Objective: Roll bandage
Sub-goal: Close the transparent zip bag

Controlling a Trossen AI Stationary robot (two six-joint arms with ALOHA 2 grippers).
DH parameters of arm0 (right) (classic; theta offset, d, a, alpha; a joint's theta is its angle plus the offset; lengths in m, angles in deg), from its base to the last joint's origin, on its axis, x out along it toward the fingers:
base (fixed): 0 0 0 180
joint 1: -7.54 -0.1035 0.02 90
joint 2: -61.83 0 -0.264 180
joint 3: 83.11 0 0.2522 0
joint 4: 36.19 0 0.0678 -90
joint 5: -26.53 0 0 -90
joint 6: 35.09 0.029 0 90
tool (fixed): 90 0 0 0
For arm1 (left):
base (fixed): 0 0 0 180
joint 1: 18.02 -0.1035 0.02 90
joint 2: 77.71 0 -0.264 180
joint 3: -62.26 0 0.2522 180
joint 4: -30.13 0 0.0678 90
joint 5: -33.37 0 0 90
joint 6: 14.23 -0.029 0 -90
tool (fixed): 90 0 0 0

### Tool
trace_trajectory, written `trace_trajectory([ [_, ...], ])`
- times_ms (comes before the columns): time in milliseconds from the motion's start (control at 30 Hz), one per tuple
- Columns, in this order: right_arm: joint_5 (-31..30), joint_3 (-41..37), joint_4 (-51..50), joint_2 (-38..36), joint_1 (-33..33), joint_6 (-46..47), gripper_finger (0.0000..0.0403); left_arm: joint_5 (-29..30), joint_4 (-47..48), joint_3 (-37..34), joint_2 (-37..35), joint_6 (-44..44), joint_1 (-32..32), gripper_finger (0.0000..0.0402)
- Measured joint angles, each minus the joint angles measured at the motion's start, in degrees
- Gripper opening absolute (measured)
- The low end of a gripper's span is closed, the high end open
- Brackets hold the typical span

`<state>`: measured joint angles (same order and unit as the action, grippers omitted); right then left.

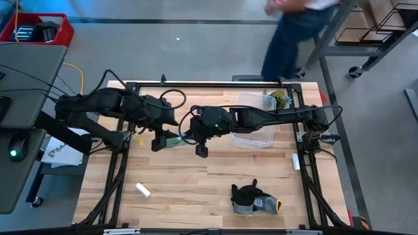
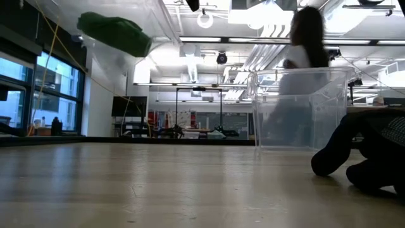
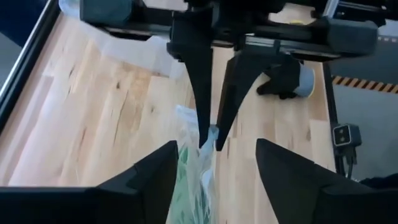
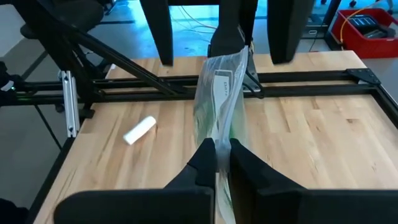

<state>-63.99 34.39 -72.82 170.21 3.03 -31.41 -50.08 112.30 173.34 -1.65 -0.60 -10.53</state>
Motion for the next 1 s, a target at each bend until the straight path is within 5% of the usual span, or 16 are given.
trace_trajectory([
  [633, 0.7, 0.0, 0.5, 0.0, 0.0, -2.6, 0.0004, -0.1, 1.2, 0.0, 2.1, 2.6, -0.9, 0.0203],
  [833, 0.7, 0.0, 0.5, 0.0, 0.0, -2.6, 0.0004, -2.7, 1.3, 0.0, 2.4, 2.7, -0.8, 0.0161],
  [1000, 0.8, 0.0, 0.5, 0.0, 0.0, -2.7, 0.0003, -4.5, 2.0, 0.0, 4.2, 2.7, -0.7, 0.0082],
])
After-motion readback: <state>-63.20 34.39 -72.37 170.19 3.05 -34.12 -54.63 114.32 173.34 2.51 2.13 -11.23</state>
